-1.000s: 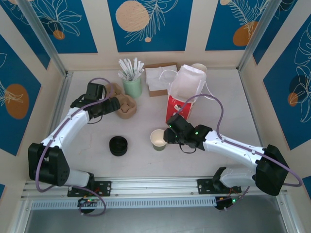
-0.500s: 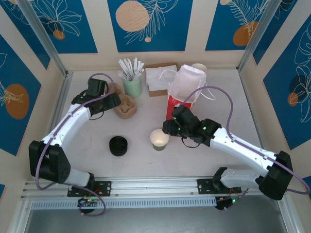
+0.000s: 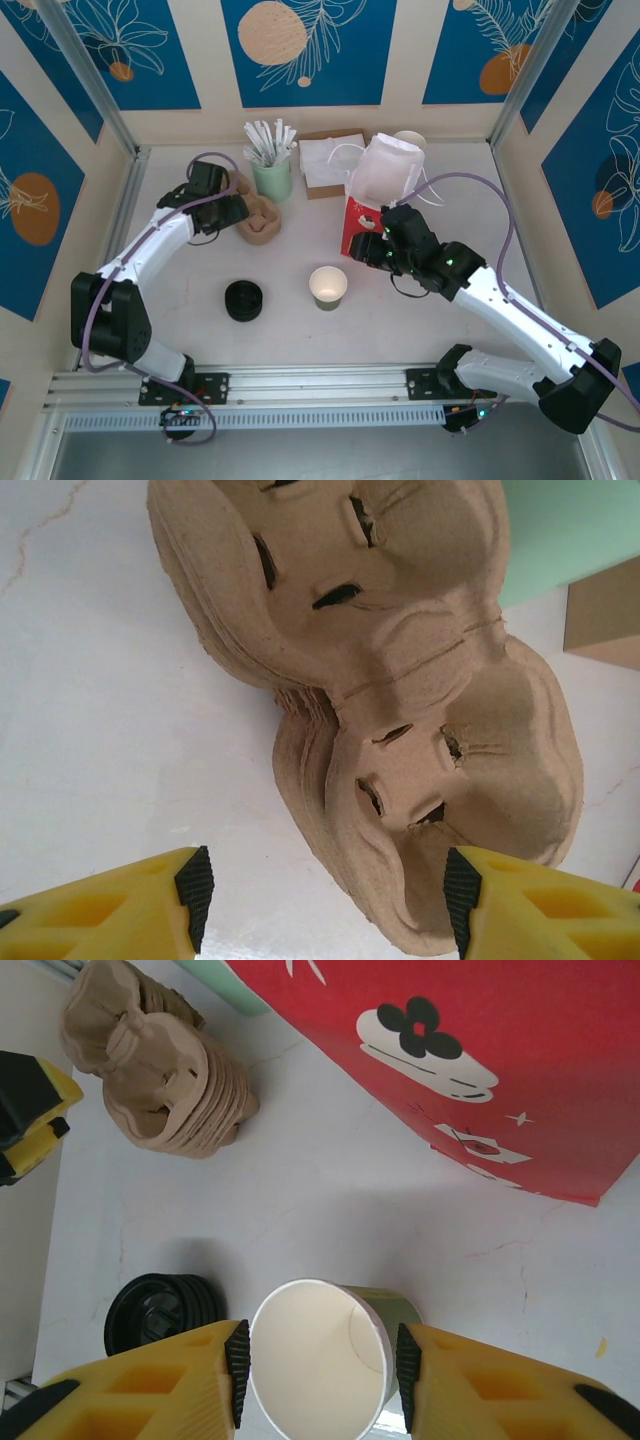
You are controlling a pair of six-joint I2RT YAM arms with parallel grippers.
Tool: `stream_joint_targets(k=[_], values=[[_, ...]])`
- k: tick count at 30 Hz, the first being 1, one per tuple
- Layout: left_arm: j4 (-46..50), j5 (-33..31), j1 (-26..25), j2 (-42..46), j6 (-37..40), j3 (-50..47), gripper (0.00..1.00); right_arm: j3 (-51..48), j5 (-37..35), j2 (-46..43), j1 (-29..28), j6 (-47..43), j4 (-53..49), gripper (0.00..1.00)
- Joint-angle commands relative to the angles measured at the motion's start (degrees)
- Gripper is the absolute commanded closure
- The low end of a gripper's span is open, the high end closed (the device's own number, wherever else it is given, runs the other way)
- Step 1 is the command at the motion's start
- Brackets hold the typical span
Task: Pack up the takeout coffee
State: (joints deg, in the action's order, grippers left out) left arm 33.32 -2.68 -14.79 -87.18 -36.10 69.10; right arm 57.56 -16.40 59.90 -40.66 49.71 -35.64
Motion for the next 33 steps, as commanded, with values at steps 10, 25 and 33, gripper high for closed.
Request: stream_joint_targets(k=[10, 25, 33], values=[[-0.83, 2.76, -1.95, -1.9, -0.84, 0.39, 0.47, 1.85, 4.33, -2.94, 3.2, 0.88, -1.27, 0.55], [17.15, 2.07, -4.4, 13.15, 1.87, -9.67, 0.41, 3.25, 5.93, -3.24, 4.01, 0.25, -0.93, 0.55], [21.69, 1.3, -8.7, 19.09, -0.57, -17.59, 0.41, 5.54, 6.95, -0.9, 4.1, -1.56, -1.54, 0.55]])
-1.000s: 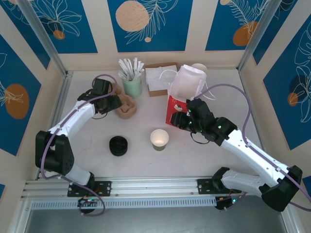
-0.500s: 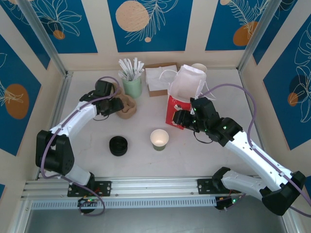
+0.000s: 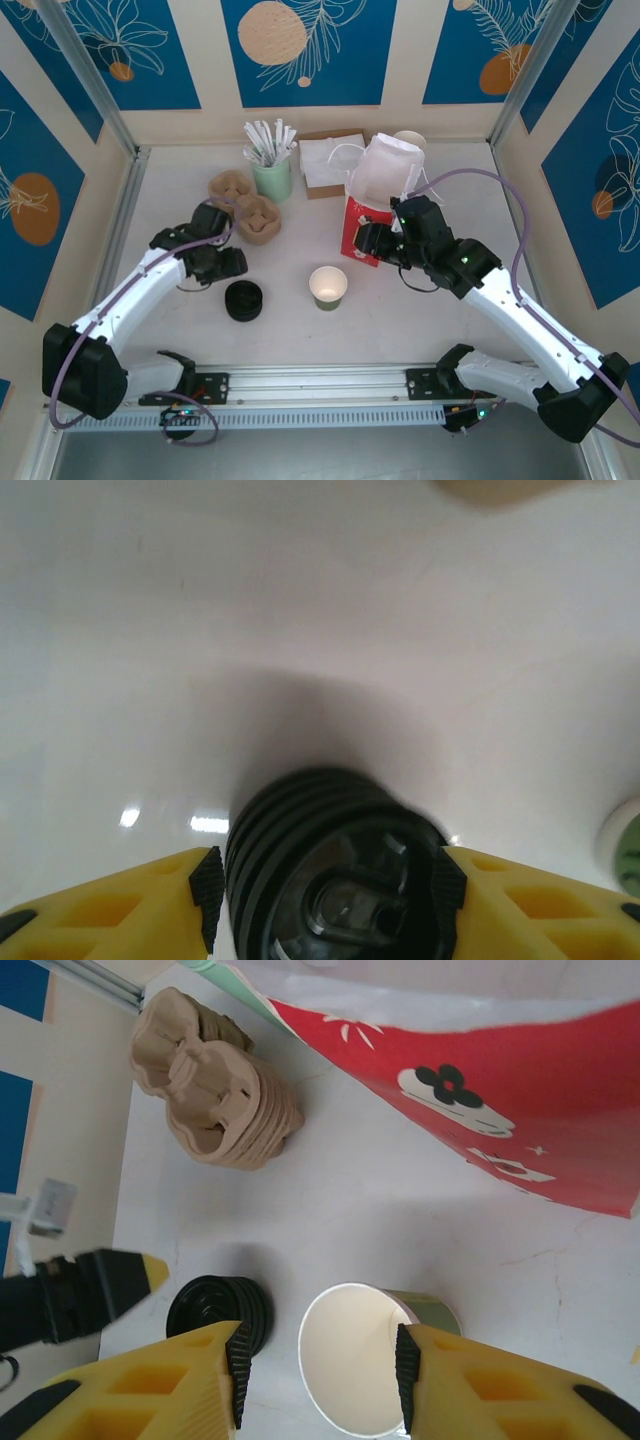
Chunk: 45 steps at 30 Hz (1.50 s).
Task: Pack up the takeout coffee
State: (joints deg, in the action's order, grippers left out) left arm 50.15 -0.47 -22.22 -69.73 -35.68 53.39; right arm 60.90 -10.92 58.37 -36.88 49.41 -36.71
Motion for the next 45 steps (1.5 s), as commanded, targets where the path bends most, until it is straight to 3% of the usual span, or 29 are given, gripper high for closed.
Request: stream_joint_targets(k=[1, 6, 15, 36, 45], values=[[5.26, -1.02, -1.58, 2.03, -1.32, -2.41, 0.41, 2.29, 1.56, 0.68, 0.32, -1.26, -0.47, 0.55], [6.84, -1.11, -3.54, 3.57, -2.29, -5.06, 0.42, 2.18, 1.76, 0.96, 0.32, -1.47, -0.29, 0.55], [5.83, -0.85, -4.59, 2.46, -1.36, -6.47, 0.58, 1.41, 1.51, 1.17, 0.32, -0.9, -0.21, 0.55], [5.79, -2.17, -4.66, 1.44, -0.08, -3.82, 0.83, 1.56, 1.42, 1.31, 0.8, -0.5, -0.6, 0.55], [6.18, -1.86, -4.65, 1.37, -0.18, -0.93, 0.85, 2.66, 5.83, -0.03, 0.76, -1.55, 2.37, 0.55]])
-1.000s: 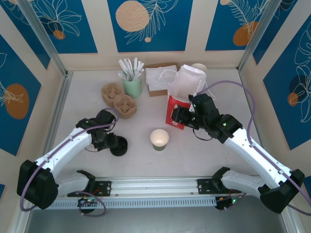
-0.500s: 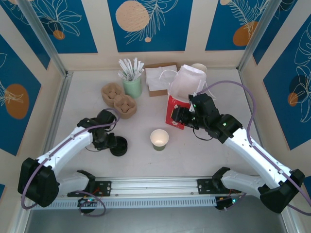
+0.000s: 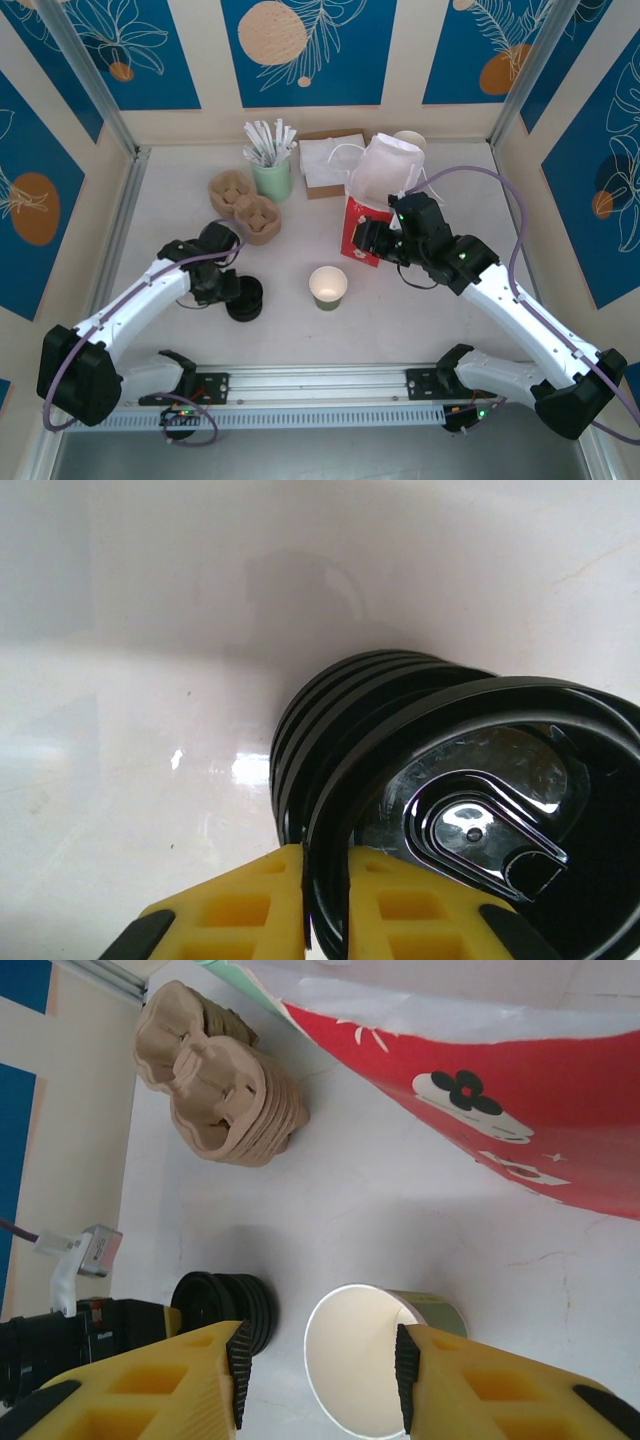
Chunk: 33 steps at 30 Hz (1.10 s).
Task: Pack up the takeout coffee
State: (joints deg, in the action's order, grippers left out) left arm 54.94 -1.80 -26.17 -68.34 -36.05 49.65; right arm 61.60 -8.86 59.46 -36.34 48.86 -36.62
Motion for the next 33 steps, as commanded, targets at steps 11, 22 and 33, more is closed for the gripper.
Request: stream_joint_targets(k=[11, 22, 33], values=[[7.84, 0.7, -1.11, 0.42, 0.19, 15.44, 0.87, 10.55, 8.87, 6.21, -7.81, -3.17, 5.04, 0.54], [8.54, 2.81, -3.0, -0.44, -1.37, 22.61, 0.87, 21.48, 7.32, 20.44, -15.87, -3.71, 2.87, 0.48], [6.98, 4.87, -3.35, 0.32, -2.64, 22.7, 0.87, 28.98, 6.84, 30.55, -17.21, -6.65, -1.77, 0.43]])
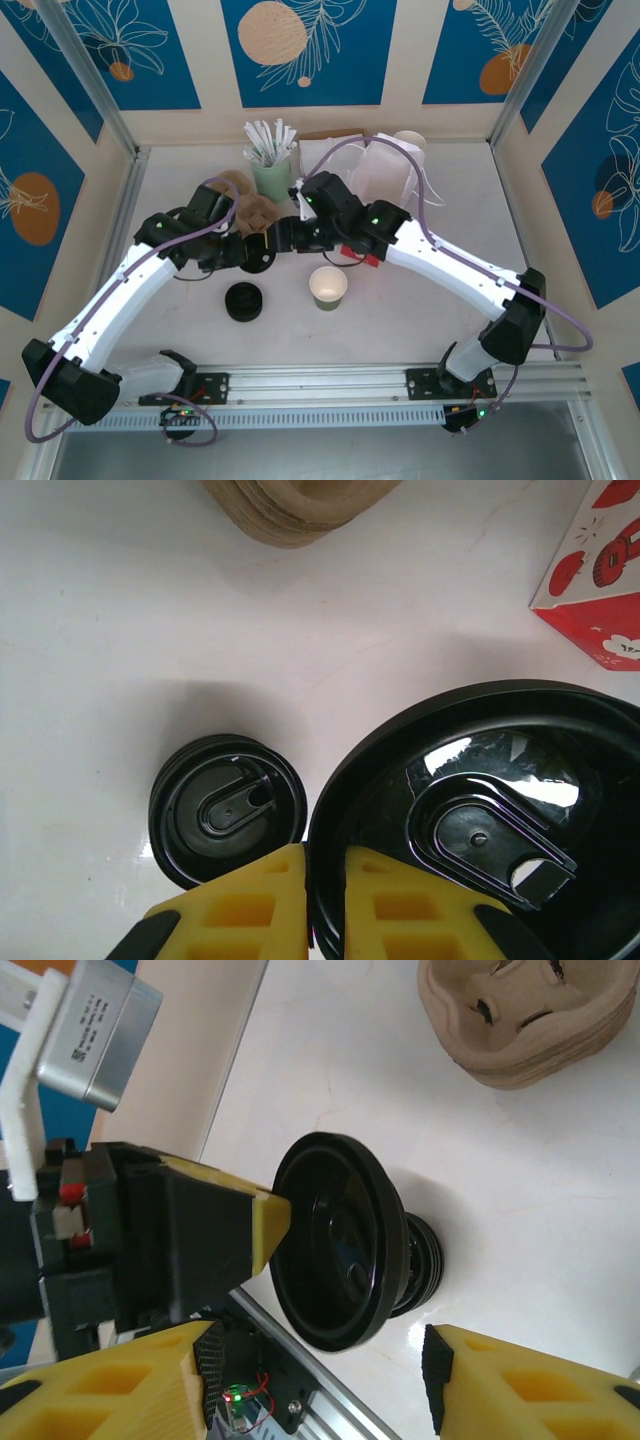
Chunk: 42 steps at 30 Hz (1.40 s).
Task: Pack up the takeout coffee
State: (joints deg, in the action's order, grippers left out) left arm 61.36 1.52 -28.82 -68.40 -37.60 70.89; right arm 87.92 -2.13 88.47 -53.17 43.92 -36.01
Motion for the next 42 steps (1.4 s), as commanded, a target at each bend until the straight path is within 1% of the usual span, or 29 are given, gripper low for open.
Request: stream_joint_targets(k=[1, 7, 14, 18, 23, 25, 36, 38, 40, 42], values=[[0.51, 1.63, -0.7, 0.41, -1.07, 1.51, 0.87, 2.94, -0.06, 2.0, -0.45, -1.78, -2.57, 0.43], [0.23, 2.08, -0.73, 0.38, -1.26, 1.75, 0.87, 4.1, -1.42, 3.94, -0.4, -2.44, -3.74, 0.43], [0.07, 2.52, -0.79, 0.02, -1.18, 2.46, 0.87, 4.28, -0.6, 5.75, -0.51, -2.45, -3.86, 0.44], [-0.02, 2.86, -0.73, -0.48, -1.07, 2.93, 0.87, 4.31, -0.24, 6.79, -0.5, -2.35, -3.63, 0.47], [-0.14, 3.27, -0.8, -1.03, -0.89, 3.29, 0.87, 4.64, 0.12, 7.6, -0.31, -2.7, -3.29, 0.54], [-0.28, 3.4, -0.76, -1.11, -0.9, 3.37, 0.87, 4.63, 0.43, 7.94, -0.26, -2.61, -3.14, 0.57], [-0.87, 3.93, -0.9, -1.17, -1.17, 2.94, 0.87, 3.84, 0.8, 8.22, 0.26, -1.83, -1.7, 0.91], [-1.17, 4.15, -0.92, -1.04, -1.21, 2.76, 0.87, 3.75, 0.81, 8.29, 0.4, -1.92, -1.7, 0.95], [-1.83, 4.54, -0.93, -0.73, -1.05, 2.76, 0.85, 3.78, 0.81, 8.2, 0.54, -1.91, -1.86, 1.0], [-2.73, 5.3, -0.98, -0.27, -0.66, 2.68, 0.79, 3.75, 0.85, 8.0, 0.85, -2.0, -2.12, 1.0]])
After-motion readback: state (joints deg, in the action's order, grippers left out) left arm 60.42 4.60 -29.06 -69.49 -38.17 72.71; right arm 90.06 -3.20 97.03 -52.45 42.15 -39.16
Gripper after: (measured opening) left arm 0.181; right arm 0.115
